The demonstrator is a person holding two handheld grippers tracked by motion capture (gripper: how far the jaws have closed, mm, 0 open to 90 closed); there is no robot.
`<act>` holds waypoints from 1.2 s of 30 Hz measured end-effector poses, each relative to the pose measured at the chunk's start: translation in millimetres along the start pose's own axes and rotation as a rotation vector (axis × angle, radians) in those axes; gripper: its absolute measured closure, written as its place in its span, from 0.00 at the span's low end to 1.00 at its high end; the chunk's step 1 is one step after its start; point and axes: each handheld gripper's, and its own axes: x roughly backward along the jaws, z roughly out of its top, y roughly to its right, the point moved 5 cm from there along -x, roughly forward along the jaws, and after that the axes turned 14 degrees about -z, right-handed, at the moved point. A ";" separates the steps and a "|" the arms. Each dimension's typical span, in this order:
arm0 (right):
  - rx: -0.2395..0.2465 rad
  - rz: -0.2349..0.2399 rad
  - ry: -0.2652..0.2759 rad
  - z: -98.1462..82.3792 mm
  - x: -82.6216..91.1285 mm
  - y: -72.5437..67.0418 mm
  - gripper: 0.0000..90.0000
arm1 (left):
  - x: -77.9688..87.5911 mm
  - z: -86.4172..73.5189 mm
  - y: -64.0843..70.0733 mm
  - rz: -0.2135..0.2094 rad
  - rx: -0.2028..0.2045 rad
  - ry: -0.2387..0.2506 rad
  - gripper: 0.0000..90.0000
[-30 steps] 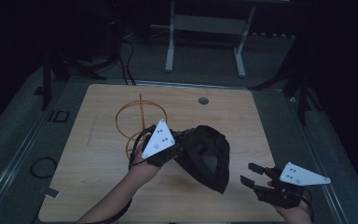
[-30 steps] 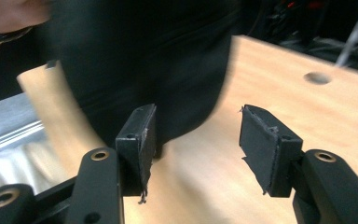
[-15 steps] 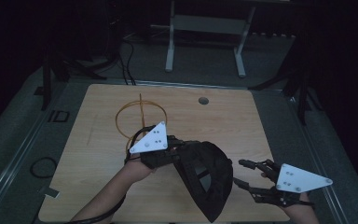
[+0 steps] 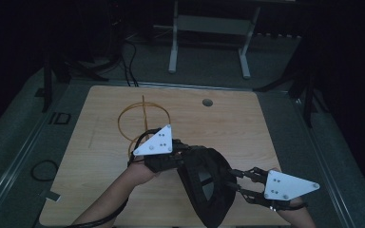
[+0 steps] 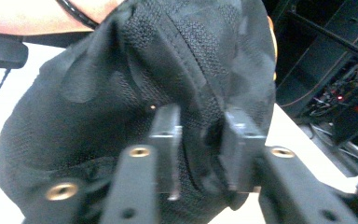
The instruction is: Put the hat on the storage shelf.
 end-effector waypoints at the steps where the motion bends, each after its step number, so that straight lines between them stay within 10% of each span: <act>1: -0.012 0.001 -0.004 -0.1 -0.4 0.7 0.89 | 0.1 0.2 -0.7 0.006 0.000 0.001 0.98; 13: -0.061 -0.012 0.000 -0.3 3.8 7.9 0.99 | -4.0 -8.4 -9.9 0.057 0.025 -0.072 0.96; 20: -0.074 -0.023 -0.001 0.2 6.8 13.3 0.99 | 0.3 -11.0 -13.5 0.121 0.027 -0.102 0.77; 36: -0.140 -0.153 -0.003 -3.9 18.9 41.8 0.99 | 31.4 -28.7 -6.6 0.253 0.038 -0.180 0.66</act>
